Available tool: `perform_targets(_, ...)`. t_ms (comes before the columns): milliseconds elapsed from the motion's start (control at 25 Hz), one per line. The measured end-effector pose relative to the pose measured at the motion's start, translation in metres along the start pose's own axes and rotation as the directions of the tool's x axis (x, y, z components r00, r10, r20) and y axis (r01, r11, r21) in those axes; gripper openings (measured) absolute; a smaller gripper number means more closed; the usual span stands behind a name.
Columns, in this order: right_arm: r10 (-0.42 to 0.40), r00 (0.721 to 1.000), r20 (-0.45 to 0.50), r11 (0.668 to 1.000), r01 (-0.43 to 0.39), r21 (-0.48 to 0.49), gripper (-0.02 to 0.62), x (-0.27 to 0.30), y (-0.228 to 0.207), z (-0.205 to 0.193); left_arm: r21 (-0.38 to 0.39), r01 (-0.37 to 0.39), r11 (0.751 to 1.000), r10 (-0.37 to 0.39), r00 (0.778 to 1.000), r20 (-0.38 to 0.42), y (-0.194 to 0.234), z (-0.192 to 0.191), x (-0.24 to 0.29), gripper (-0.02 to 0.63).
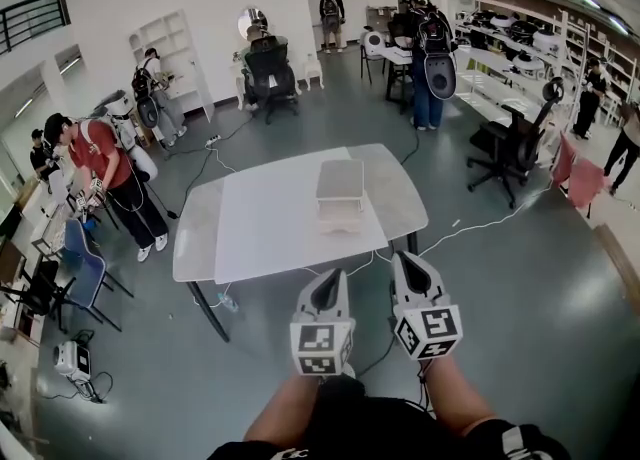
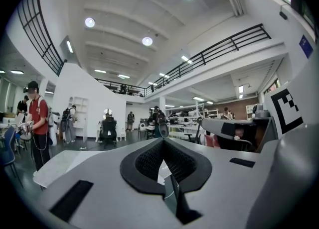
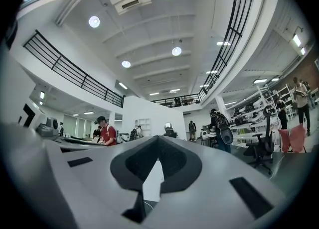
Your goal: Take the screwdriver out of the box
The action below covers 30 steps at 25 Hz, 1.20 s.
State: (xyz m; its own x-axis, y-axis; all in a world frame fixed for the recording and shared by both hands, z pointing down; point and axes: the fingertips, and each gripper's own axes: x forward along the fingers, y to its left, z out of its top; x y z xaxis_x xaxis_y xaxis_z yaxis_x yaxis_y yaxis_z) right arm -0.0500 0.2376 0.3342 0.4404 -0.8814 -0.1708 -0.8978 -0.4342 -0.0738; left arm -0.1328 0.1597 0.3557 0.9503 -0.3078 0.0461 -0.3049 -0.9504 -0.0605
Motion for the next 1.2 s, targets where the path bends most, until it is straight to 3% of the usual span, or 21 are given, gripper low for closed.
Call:
perform_targets(440, 0.049, 0.999, -0.024, 0.999, -0.049, -0.018, 0.011, 0.064, -0.025, -0.02, 0.044, 0.03, 0.999, -0.03, 1.0, -0.002, 0.01, -0.013, 0.07, 0.014)
perform_targets(1200, 0.086, 0.995, -0.043, 0.996, -0.086, 0.0, 0.011, 0.347, -0.069, -0.061, 0.009, -0.026, 1.0, 0.025, 0.999, 0.039, 0.193, 0.006, 0.297, 0.014)
